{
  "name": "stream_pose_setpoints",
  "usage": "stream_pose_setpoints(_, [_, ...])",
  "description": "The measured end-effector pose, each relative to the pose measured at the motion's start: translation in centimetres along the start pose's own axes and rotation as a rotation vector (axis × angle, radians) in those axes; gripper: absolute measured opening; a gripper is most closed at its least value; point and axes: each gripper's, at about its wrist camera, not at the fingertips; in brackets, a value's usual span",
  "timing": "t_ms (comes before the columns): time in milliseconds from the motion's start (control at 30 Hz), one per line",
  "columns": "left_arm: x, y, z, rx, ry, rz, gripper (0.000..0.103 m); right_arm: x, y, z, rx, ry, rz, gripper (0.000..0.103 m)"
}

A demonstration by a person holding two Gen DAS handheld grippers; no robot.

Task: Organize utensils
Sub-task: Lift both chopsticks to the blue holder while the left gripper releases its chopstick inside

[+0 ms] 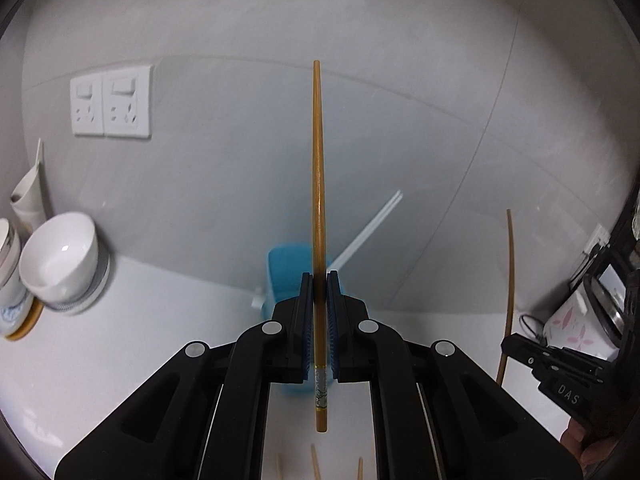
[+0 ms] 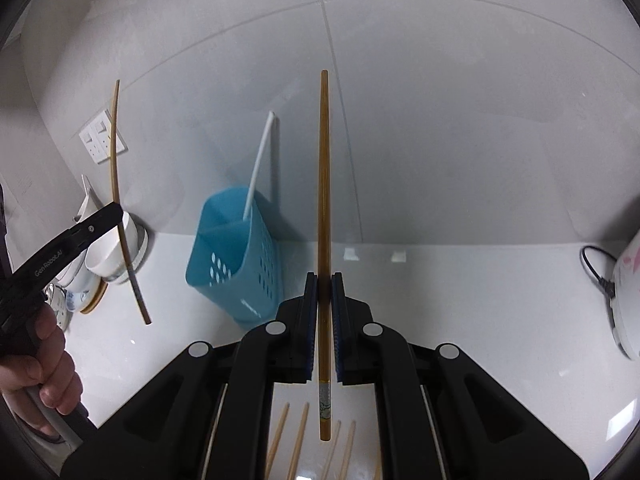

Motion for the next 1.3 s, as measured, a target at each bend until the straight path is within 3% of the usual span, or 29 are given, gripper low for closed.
stream_pose_setpoints(267, [-1.2,-1.4,-2.6,-0.107,0.056,-0.008,0.006,0.8,-2.0,-1.4,-0.054,-0.028,0.01,0.006])
stream_pose_setpoints(500, [-2.1,-0.5,-5.4,-0.127,0.038,-0.036,0.006,0.9,-2.3,-2.6,-0.056,-0.035,0.005,0.006])
stream_pose_setpoints(1033, [-3.3,2.9,-10.1,-0.051,0.045,-0.106,0.006,0.4,-2.1,-4.4,-0.026,-0.037,-0.009,0.006])
stream_pose_setpoints(1300, [-3.5,2.4,-10.2,0.003,0.057,-0.111,0.007,0.5,-1.9,-4.5,-0.014,-0.046,-0.009,0.006])
Point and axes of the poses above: each gripper's, at about its wrist camera, not at the fingertips, and z roughly against the way its jaws point, x to its left, y to its underside, and after that the axes turned 10 degrees about -y, right-handed
